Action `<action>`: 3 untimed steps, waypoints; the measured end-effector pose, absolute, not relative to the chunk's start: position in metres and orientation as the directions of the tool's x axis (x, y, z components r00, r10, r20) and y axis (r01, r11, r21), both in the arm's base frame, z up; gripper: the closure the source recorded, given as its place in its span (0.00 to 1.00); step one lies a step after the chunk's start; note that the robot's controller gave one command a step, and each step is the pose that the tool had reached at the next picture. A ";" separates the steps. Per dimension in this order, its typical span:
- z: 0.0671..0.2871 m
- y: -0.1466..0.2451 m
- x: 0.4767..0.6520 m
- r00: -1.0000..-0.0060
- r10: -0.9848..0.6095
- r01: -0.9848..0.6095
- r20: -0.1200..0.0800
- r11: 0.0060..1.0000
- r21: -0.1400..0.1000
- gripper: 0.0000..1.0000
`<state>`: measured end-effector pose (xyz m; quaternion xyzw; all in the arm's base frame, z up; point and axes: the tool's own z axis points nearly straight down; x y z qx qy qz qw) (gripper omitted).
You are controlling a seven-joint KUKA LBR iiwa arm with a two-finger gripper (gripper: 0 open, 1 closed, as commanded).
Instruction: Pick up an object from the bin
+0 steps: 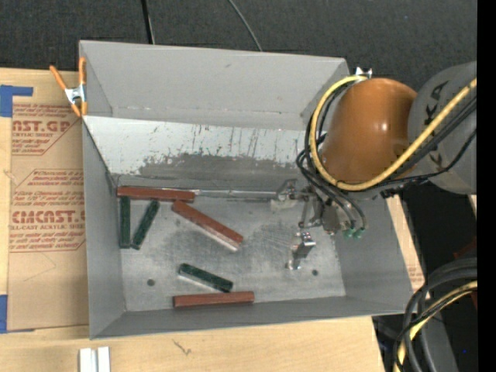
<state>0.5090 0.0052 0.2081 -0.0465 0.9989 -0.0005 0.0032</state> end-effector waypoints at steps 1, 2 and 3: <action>0.142 0.037 0.503 -0.988 -0.155 -0.155 -0.005 0.988 0.000 0.00; 0.081 0.076 0.567 -0.986 -0.161 -0.161 -0.032 0.987 -0.001 1.00; 0.081 0.076 0.567 -0.986 -0.161 -0.161 -0.032 0.987 -0.001 1.00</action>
Offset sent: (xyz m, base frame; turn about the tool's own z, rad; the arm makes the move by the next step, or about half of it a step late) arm 0.0476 0.0695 -0.1381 -0.0702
